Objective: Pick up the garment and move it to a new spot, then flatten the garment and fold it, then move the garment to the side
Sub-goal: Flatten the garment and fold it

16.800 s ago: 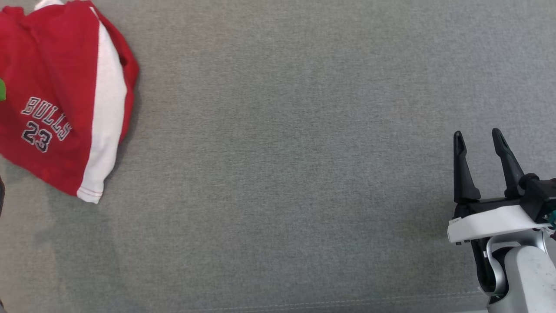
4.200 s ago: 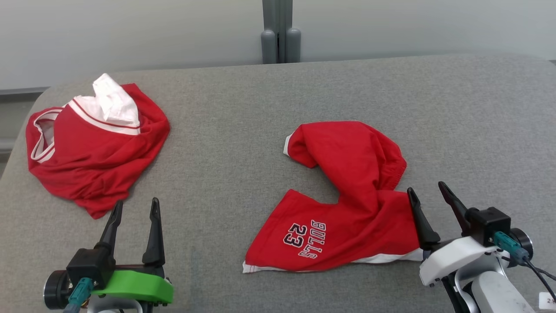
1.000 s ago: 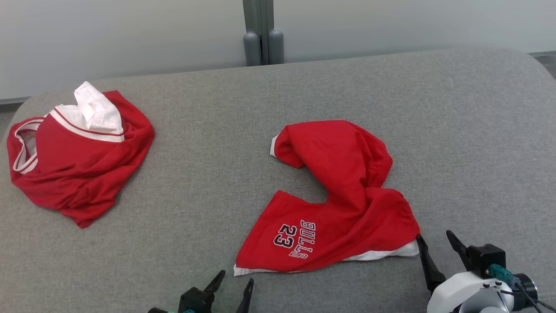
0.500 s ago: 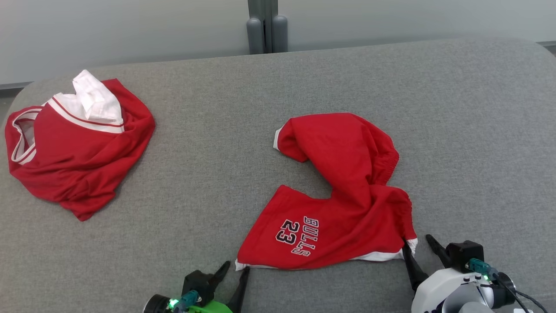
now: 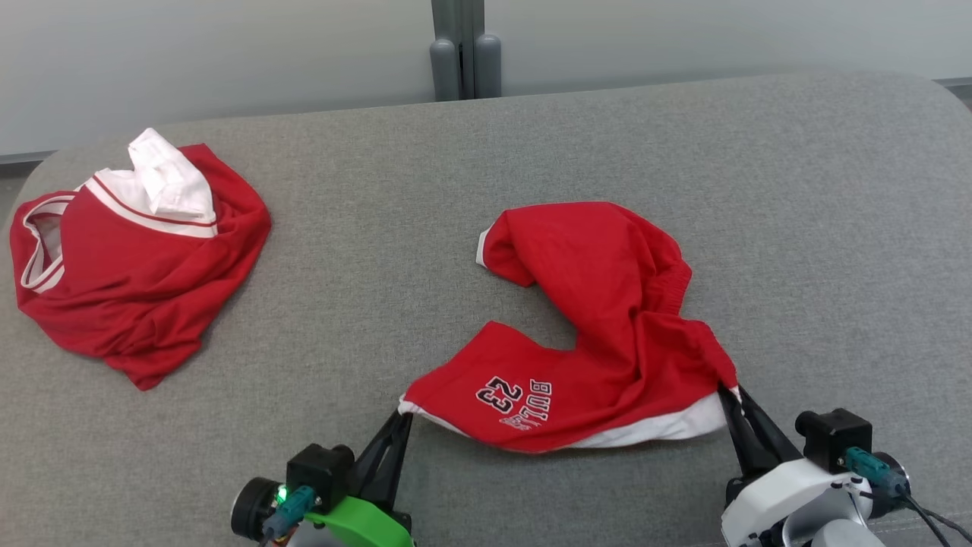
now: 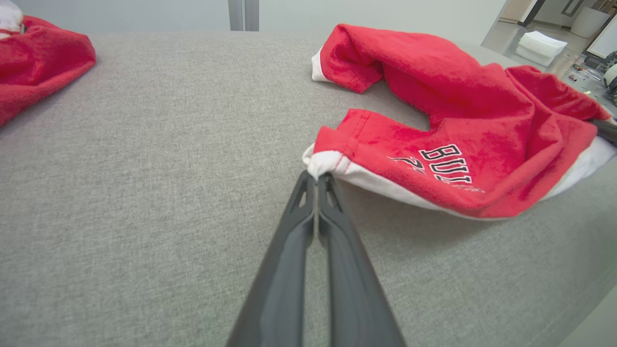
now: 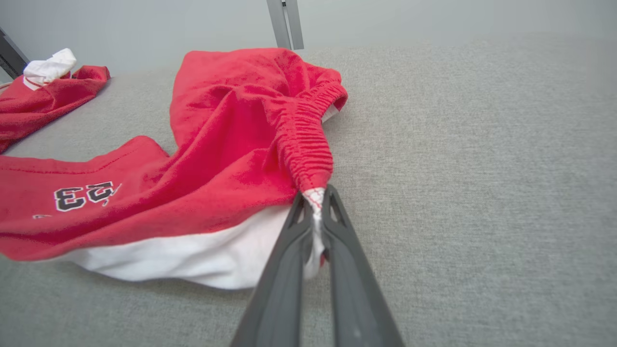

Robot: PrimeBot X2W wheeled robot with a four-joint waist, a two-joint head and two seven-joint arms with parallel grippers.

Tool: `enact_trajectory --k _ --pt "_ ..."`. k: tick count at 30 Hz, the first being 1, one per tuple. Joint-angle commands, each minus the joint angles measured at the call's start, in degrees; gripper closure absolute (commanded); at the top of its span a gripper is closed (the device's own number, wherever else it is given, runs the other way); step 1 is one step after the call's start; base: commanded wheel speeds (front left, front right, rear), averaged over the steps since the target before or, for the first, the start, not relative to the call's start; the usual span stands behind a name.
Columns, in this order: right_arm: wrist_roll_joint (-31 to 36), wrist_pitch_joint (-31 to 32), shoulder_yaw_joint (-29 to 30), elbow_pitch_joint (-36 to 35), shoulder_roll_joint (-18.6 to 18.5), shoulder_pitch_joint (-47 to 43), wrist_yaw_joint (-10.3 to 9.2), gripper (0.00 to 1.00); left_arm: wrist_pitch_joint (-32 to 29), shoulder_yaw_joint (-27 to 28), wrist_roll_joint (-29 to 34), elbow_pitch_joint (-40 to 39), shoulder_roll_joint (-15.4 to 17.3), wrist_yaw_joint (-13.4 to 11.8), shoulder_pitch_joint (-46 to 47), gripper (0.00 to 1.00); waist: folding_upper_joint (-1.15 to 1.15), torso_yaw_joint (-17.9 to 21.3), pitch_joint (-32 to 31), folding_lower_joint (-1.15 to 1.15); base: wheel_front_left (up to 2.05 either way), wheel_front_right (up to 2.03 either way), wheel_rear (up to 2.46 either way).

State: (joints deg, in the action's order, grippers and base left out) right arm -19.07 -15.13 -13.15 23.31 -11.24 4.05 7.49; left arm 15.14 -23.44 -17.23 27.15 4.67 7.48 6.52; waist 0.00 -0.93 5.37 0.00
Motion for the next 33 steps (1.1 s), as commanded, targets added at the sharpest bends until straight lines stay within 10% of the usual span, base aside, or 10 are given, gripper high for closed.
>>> enact_trajectory --k 1,11,22,33 --pt "0.73 -0.03 0.43 -1.67 -0.19 0.25 0.01 1.00 0.00 0.94 0.64 -1.80 0.78 -0.03 -0.26 1.00 0.00 0.44 0.11 0.00 0.00 0.00 0.00" --pt "0.15 -0.03 -0.70 -6.01 -0.43 12.67 0.01 1.00 0.00 1.50 1.51 -8.80 5.30 -0.02 10.21 1.00 0.00 1.44 2.84 0.00 0.00 0.00 0.00" --pt "-7.17 7.75 -1.89 5.38 -0.28 49.91 0.01 1.00 -5.51 -4.46 -6.12 -0.81 14.02 -0.02 47.77 1.00 0.00 3.13 15.89 0.00 0.00 0.00 0.00" --pt "-11.11 8.36 -1.37 21.43 1.64 83.16 0.02 1.00 -5.57 -7.81 -9.87 11.96 15.21 -0.02 80.32 1.00 0.00 2.00 22.85 0.00 0.00 0.00 0.00"
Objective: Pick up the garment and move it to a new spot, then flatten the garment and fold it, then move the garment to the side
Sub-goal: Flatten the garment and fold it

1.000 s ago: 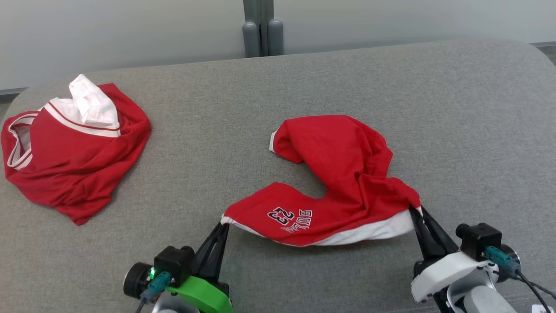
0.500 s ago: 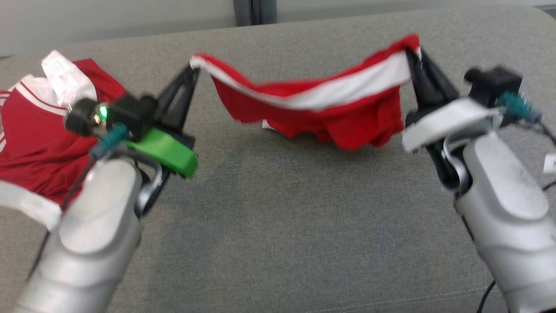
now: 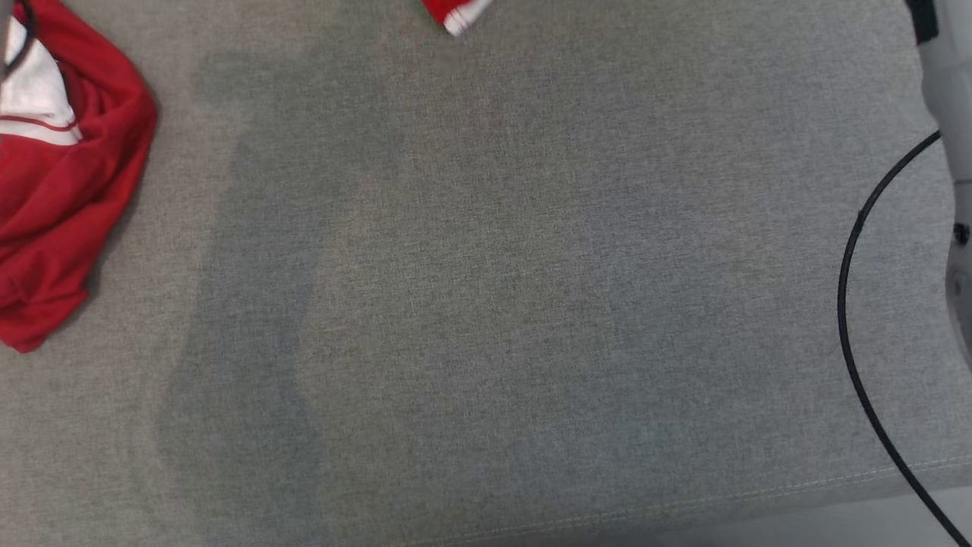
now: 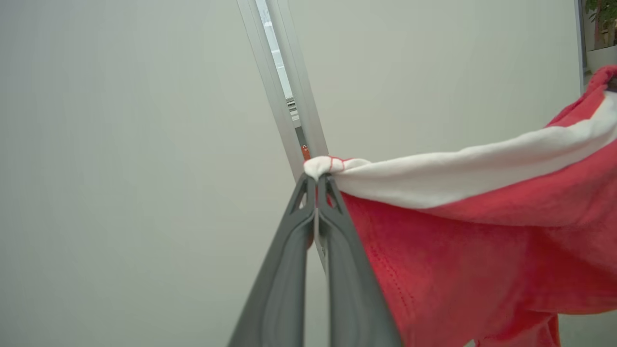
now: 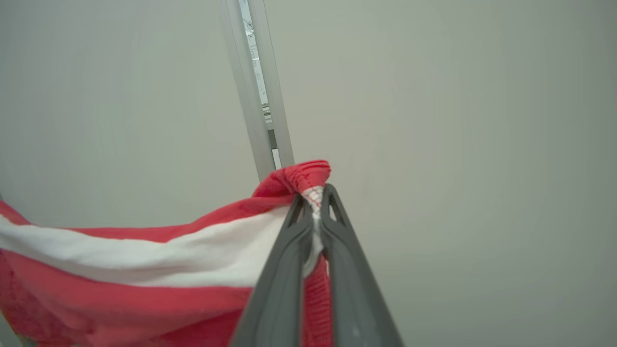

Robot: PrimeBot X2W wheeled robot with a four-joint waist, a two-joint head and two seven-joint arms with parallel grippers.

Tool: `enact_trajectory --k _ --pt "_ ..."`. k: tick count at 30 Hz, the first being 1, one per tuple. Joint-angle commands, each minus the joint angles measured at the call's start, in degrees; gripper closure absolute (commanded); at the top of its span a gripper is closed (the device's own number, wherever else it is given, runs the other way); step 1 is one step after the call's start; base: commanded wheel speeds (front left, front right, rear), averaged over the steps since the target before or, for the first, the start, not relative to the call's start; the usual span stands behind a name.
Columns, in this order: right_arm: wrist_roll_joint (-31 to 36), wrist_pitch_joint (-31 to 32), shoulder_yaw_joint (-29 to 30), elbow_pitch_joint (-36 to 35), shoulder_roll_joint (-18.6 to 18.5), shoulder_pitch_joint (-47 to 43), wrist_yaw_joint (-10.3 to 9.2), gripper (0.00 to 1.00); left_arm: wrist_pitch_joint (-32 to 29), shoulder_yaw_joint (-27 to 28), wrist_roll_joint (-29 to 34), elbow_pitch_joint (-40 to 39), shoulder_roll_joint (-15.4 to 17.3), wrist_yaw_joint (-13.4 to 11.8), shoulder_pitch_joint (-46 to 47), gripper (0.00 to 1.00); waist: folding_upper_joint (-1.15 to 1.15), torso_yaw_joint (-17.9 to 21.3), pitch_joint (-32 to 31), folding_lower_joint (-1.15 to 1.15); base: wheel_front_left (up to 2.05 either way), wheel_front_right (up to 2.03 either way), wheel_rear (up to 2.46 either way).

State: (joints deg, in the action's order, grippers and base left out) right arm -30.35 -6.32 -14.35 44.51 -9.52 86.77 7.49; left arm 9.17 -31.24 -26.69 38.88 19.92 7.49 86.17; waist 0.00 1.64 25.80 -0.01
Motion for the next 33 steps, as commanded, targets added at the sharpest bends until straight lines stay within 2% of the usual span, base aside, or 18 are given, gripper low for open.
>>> enact_trajectory --k 1,7,13,19,26,33 --pt "0.05 -1.16 -0.68 1.35 -0.17 1.90 0.01 1.00 1.21 -0.06 -0.60 1.34 -0.12 -0.04 2.64 1.00 0.00 -0.85 2.56 0.01 0.00 0.00 0.00" --pt "-2.83 -4.22 -4.15 4.87 -0.45 3.41 0.02 1.00 4.25 -2.06 -2.61 4.85 -0.38 -0.04 4.78 1.00 0.00 -1.48 2.77 0.01 0.00 0.00 0.00" --pt "-7.32 -7.52 -8.22 3.76 -0.41 -5.56 0.02 1.00 5.99 -2.11 -4.33 3.37 -0.85 -0.22 -5.89 1.00 0.00 -0.70 0.66 0.01 0.00 0.00 0.00" --pt "-9.89 -8.93 -11.56 -2.77 -2.89 -25.17 0.01 1.00 6.01 3.48 -5.12 -8.36 -2.22 -4.49 -30.14 1.00 0.00 0.22 -4.20 0.01 0.00 0.00 0.00" --pt "-9.46 -8.88 -7.79 -15.13 -5.33 -51.54 0.01 1.00 6.04 9.27 -2.40 -21.55 -4.91 -9.25 -59.71 1.00 0.00 -0.03 -10.08 0.01 0.00 0.00 0.00" --pt "-6.10 -8.89 -4.58 -24.37 -5.16 -72.47 0.01 1.00 6.05 10.78 0.43 -26.34 -6.73 -9.43 -78.73 1.00 0.00 -0.92 -14.62 0.01 0.00 0.00 0.00"
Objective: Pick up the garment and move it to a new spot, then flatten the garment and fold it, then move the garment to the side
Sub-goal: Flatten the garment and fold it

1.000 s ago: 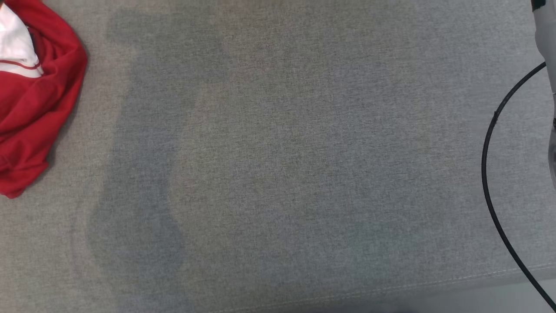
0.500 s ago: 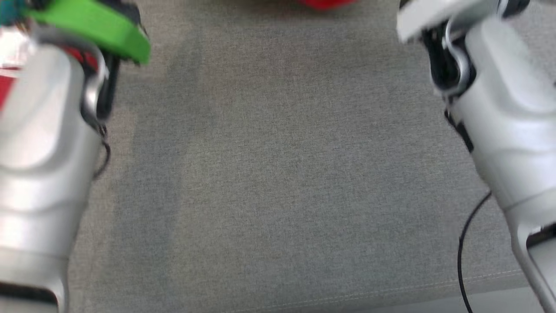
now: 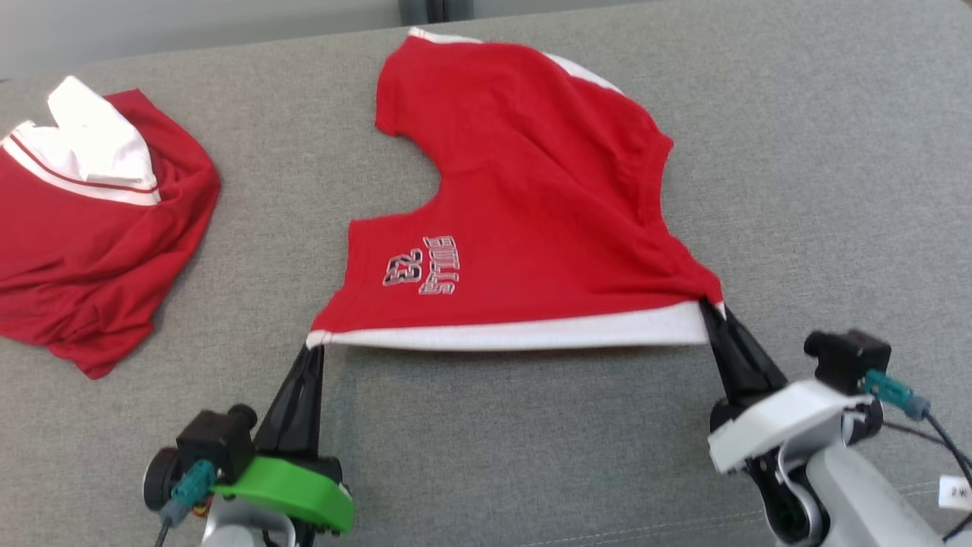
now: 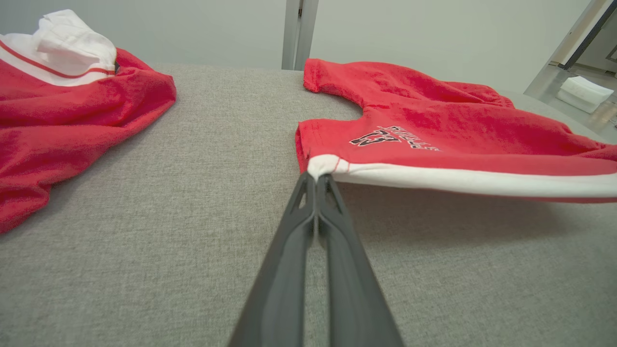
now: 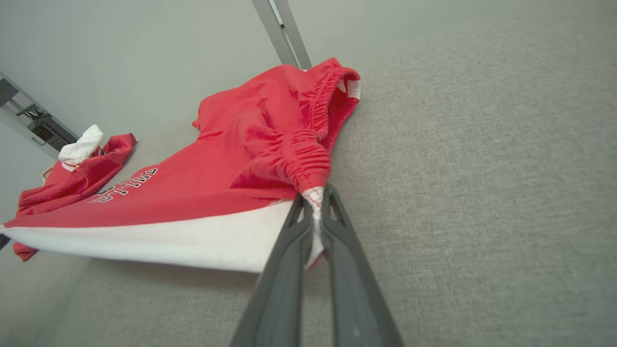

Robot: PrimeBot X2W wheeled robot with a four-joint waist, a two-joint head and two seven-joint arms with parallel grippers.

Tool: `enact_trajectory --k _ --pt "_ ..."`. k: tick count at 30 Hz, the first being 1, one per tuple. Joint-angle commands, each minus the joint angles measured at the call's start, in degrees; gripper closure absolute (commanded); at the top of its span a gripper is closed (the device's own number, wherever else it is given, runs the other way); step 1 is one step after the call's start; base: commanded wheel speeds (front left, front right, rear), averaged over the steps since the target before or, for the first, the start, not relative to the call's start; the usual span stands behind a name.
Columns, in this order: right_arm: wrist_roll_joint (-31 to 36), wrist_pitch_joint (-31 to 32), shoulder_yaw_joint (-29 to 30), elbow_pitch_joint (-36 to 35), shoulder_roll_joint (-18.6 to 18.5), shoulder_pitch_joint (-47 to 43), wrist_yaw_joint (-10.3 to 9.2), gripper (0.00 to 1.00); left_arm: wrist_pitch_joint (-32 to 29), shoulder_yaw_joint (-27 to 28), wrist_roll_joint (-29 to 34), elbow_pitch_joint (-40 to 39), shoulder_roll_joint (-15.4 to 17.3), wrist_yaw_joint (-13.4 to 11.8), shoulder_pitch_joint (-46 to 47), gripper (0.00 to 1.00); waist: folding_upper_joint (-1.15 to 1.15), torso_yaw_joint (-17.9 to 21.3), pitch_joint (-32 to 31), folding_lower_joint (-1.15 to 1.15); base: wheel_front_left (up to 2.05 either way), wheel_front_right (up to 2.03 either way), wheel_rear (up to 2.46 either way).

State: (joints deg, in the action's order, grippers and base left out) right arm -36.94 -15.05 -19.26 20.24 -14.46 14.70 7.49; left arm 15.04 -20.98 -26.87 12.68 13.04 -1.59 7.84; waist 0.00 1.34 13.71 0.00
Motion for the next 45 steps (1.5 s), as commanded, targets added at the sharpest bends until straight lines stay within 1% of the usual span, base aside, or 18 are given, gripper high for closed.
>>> enact_trajectory --k 1,6,9,12,15,18,21,24,28,32,36,38,40,42,45 --pt "1.50 -0.17 0.68 -1.43 -0.24 -2.94 0.00 1.00 0.18 0.84 1.03 -0.42 0.01 -0.51 -2.54 1.00 0.00 -0.72 -3.06 0.00 0.00 0.00 0.00" --pt "3.75 0.93 3.34 -6.85 1.48 -13.31 0.00 1.00 0.18 1.21 2.95 -1.31 -0.38 -0.32 -9.10 1.00 0.00 -1.51 -4.94 0.00 0.00 0.00 0.00" --pt "4.70 2.68 5.53 -10.16 2.96 -18.27 0.00 1.00 0.18 1.17 3.76 -1.51 -0.53 0.38 -11.51 1.00 0.00 -1.81 -5.26 0.00 0.00 0.00 0.00" --pt "6.16 3.98 7.36 -12.27 4.15 -20.78 0.00 1.00 0.19 1.58 4.78 -0.96 -0.21 0.79 -12.21 1.00 0.00 -1.91 -5.45 0.00 0.00 0.00 0.00" --pt "7.36 4.70 8.34 -13.86 5.60 -20.69 0.00 1.00 0.18 2.23 5.37 -1.29 -0.09 1.07 -11.18 1.00 0.00 -1.69 -5.52 0.00 0.00 0.00 0.00" --pt "8.70 5.46 8.82 -15.44 6.16 -18.42 0.00 1.00 0.18 2.00 7.01 -1.66 0.65 1.80 -8.38 1.00 0.00 -1.22 -5.15 0.00 0.00 0.00 0.00" --pt "9.08 6.29 9.70 -15.96 6.79 -16.16 0.00 1.00 -0.08 1.52 8.67 -1.61 2.27 2.82 -4.00 1.00 0.00 -0.66 -4.48 0.00 0.00 0.00 0.00" --pt "8.64 7.14 10.26 -15.50 7.07 -12.03 0.00 1.00 -1.45 1.14 10.66 -1.34 4.23 4.34 2.99 1.00 0.00 0.41 -3.02 0.00 0.00 0.00 0.00" --pt "8.57 7.66 9.81 -14.14 7.69 -5.79 0.00 1.00 -3.95 0.35 12.04 -0.13 5.83 6.16 13.03 1.00 0.00 2.46 0.06 0.00 0.00 0.00 0.00" --pt "8.92 7.75 10.31 -10.66 9.02 1.64 0.01 1.00 -6.93 -1.33 12.29 4.22 6.84 7.99 24.62 1.00 0.00 5.06 4.23 0.00 0.00 0.00 0.00" --pt "9.36 7.40 9.88 -5.91 10.39 8.90 0.00 1.00 -9.44 -3.18 11.94 11.08 8.81 8.80 34.31 1.00 0.00 8.37 8.05 0.00 0.00 0.00 0.00" --pt "9.19 6.92 9.48 -3.09 10.87 12.41 -0.01 1.00 -10.11 -4.92 12.35 14.39 10.52 8.89 38.96 1.00 0.00 10.18 9.70 0.00 0.00 0.00 0.00" --pt "8.88 6.39 9.40 0.34 11.19 15.58 -0.04 1.00 -10.73 -7.65 10.74 17.50 11.52 8.91 42.38 1.00 0.00 11.68 11.05 0.00 0.00 0.00 0.00" --pt "7.74 5.42 9.15 3.20 11.41 18.61 -0.04 1.00 -11.24 -11.06 9.71 20.38 13.26 8.93 45.63 1.00 0.00 12.81 12.19 0.00 0.00 0.00 0.00" --pt "4.62 3.62 6.82 7.09 11.50 22.10 -0.04 1.00 -10.83 -15.68 6.98 24.13 14.78 8.95 49.95 1.00 0.00 14.01 13.41 0.00 0.00 0.00 0.00"
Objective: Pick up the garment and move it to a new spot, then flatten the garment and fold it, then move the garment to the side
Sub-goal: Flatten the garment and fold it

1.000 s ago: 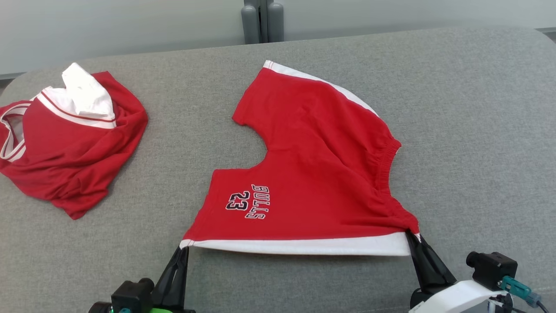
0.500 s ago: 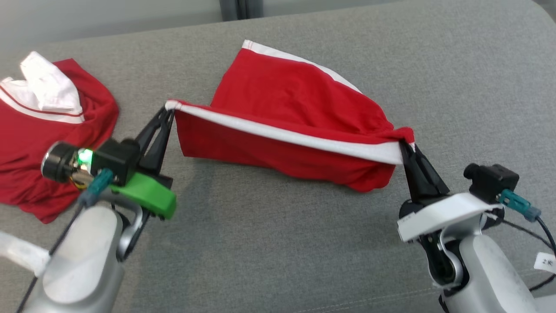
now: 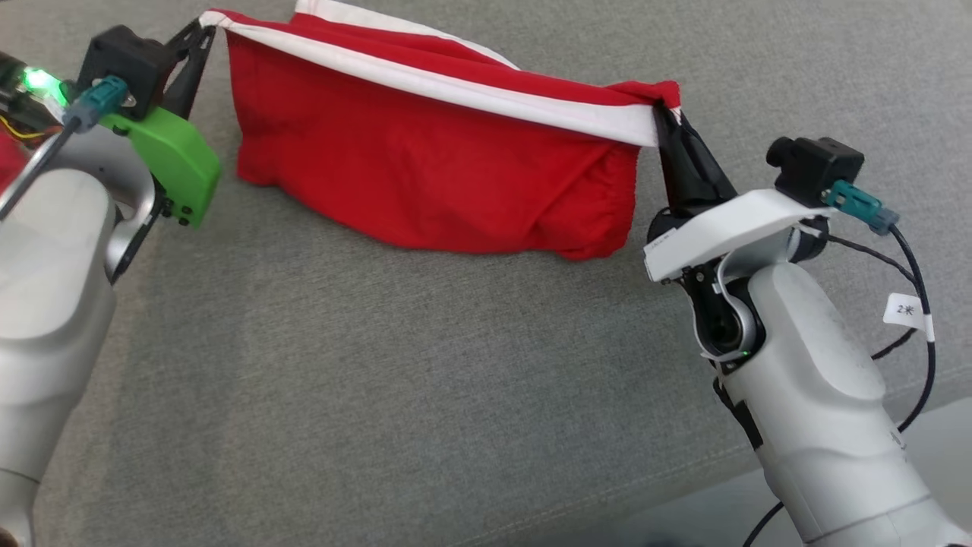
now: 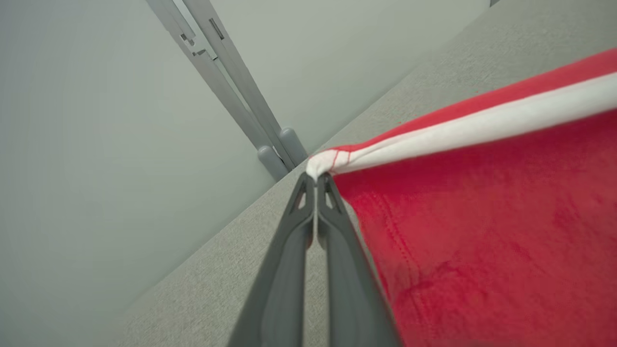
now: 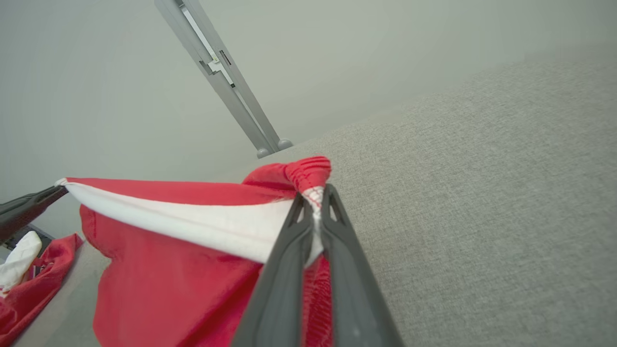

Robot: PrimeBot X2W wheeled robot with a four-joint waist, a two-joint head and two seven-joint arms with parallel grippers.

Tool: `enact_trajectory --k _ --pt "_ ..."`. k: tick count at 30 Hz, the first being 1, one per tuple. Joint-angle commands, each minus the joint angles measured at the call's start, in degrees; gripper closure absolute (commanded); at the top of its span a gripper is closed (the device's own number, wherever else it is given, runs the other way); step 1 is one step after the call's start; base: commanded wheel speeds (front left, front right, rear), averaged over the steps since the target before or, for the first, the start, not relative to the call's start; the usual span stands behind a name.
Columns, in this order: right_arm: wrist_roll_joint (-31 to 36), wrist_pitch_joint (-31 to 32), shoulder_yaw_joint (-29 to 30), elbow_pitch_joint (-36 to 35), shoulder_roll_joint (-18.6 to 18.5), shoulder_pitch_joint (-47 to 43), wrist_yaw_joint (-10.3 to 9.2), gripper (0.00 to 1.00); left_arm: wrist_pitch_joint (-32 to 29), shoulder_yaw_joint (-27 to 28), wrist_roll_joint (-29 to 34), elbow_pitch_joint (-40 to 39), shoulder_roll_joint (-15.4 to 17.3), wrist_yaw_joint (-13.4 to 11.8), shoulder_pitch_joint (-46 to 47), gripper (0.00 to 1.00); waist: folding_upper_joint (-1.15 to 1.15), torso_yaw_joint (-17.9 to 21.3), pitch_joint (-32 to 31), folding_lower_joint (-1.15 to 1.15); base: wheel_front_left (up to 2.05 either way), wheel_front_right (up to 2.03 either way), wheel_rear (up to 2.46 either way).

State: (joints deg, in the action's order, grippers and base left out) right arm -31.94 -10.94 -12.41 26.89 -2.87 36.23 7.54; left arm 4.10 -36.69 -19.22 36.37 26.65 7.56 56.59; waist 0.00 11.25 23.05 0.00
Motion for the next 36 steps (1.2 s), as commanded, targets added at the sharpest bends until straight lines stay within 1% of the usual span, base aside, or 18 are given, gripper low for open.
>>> enact_trajectory --k 1,4,5,6,7,8,11,13,15,16,21,24,26,29,31,36 --pt "-1.54 -1.11 -0.73 1.97 -0.18 1.67 -0.09 1.00 0.63 -1.62 -1.48 1.58 1.20 -0.20 2.44 1.00 0.00 4.36 4.35 0.00 0.00 0.00 0.00" --pt "-3.89 -2.41 -3.02 5.53 -0.15 4.43 -0.09 1.00 1.83 -4.72 -3.93 4.91 1.71 -0.19 5.34 1.00 0.00 4.97 5.01 0.00 0.00 0.00 0.00" --pt "-4.71 -2.85 -3.89 6.68 -0.12 5.34 -0.09 0.78 2.48 -5.91 -4.59 6.15 1.89 -0.20 6.44 1.00 0.00 5.13 5.14 0.00 0.00 0.00 0.00" --pt "-5.21 -3.20 -4.58 7.42 -0.12 5.94 -0.09 0.08 3.06 -6.61 -4.98 7.11 1.88 -0.19 7.21 0.93 0.00 5.23 5.21 0.00 0.00 0.00 0.00" --pt "-5.80 -3.49 -5.22 8.27 -0.15 6.57 -0.09 0.00 3.76 -7.39 -5.65 8.31 1.74 -0.19 8.01 0.45 0.00 5.35 5.23 0.00 0.00 0.00 0.00" --pt "-5.87 -3.74 -5.73 8.94 -0.19 7.00 -0.09 0.00 4.39 -8.16 -6.10 9.15 1.58 -0.19 8.61 0.00 0.00 5.42 5.18 0.00 0.00 0.00 0.00" --pt "-5.03 -4.26 -6.86 9.52 -0.05 7.36 -0.06 0.00 6.73 -10.59 -7.56 11.48 1.20 -0.18 10.13 0.00 0.00 5.25 4.48 0.00 0.00 0.00 0.00" --pt "-4.55 -4.36 -6.40 8.24 -0.05 6.37 -0.05 0.00 8.04 -11.19 -8.50 12.87 1.46 -0.18 10.76 0.00 0.00 4.93 3.69 0.00 0.00 0.00 0.00" --pt "-2.39 -4.27 -5.09 5.52 -0.07 4.57 -0.05 0.00 9.11 -12.04 -9.52 13.66 1.33 -0.18 10.94 0.00 0.00 4.40 2.91 0.00 0.00 0.00 0.00" --pt "0.19 -4.24 -3.57 1.90 -0.09 1.62 -0.05 0.00 9.86 -12.81 -10.68 14.13 1.45 -0.17 10.88 0.00 0.00 3.74 1.97 0.00 0.00 0.00 0.00" --pt "5.63 -4.26 -0.16 -7.61 -0.10 -7.45 -0.05 0.00 10.78 -14.45 -13.99 13.42 2.44 -0.17 8.87 0.00 0.00 2.54 -0.35 0.00 0.00 0.00 0.00" --pt "7.14 -4.27 1.74 -12.54 -0.11 -12.79 -0.05 0.00 10.99 -16.02 -16.07 12.25 4.01 -0.16 8.27 0.00 0.00 2.31 -1.19 0.00 0.00 0.00 0.00" --pt "7.35 -4.27 2.81 -15.36 -0.07 -16.14 -0.05 0.00 11.01 -17.19 -18.28 11.24 4.39 -0.17 7.44 0.00 0.00 2.19 -1.44 0.00 0.00 0.00 0.00" --pt "7.84 -4.27 3.60 -18.46 -0.06 -20.17 -0.05 0.00 9.31 -20.70 -22.83 8.31 4.97 -0.16 5.87 0.00 0.00 2.44 -1.30 0.00 0.00 0.00 0.00" --pt "8.51 -4.28 3.32 -19.49 -0.05 -21.67 -0.05 0.00 7.88 -23.05 -25.51 6.27 6.85 -0.17 6.32 0.00 0.00 3.02 -0.78 0.00 0.00 0.00 0.00" --pt "7.91 -4.28 2.35 -20.82 -0.06 -21.41 -0.05 0.00 4.48 -26.95 -31.97 4.07 9.19 -0.16 6.36 0.00 0.00 4.94 0.75 0.00 0.00 0.00 0.00"
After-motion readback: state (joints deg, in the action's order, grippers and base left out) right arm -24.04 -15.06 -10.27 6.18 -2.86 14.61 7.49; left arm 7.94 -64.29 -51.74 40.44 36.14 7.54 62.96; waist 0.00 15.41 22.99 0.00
